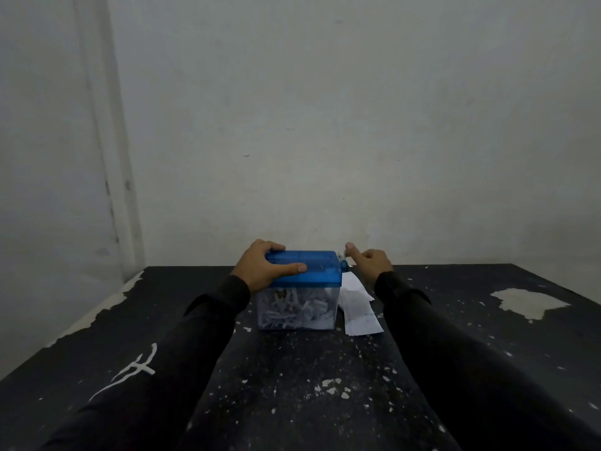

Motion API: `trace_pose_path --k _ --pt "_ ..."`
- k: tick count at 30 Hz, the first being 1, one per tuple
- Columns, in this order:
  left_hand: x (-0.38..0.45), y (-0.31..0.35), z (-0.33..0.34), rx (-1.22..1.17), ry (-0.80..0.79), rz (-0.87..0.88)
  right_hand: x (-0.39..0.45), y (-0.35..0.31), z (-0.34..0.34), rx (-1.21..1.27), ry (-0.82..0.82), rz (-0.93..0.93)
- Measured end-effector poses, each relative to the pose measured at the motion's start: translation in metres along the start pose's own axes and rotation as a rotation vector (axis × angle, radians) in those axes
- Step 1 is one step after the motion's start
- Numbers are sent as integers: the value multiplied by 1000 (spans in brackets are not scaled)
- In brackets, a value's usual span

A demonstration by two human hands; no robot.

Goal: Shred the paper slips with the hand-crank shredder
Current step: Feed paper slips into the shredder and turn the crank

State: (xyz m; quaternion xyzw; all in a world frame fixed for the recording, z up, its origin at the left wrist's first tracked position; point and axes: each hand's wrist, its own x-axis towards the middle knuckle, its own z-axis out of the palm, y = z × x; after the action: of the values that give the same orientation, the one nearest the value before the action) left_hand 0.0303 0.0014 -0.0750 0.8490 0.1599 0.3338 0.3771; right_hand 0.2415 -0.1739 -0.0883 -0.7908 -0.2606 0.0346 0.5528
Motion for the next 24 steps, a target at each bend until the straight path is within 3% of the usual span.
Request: trace_pose_path --k 4,6,10,13,24 --pt "2 0 -2 -2 -4 -4 -13 18 -3 -4 86 -21" --pt "1 -1 -1 -13 1 -7 -20 41 -6 -138 109 -4" --pt "2 -3 0 -18 9 -16 -30 74 -6 -493 -64 157" --pt "3 -5 -1 -1 -2 -10 -32 72 -4 -591 -149 167" --pt "3 -5 0 -11 6 -9 -35 71 -15 -320 31 162"
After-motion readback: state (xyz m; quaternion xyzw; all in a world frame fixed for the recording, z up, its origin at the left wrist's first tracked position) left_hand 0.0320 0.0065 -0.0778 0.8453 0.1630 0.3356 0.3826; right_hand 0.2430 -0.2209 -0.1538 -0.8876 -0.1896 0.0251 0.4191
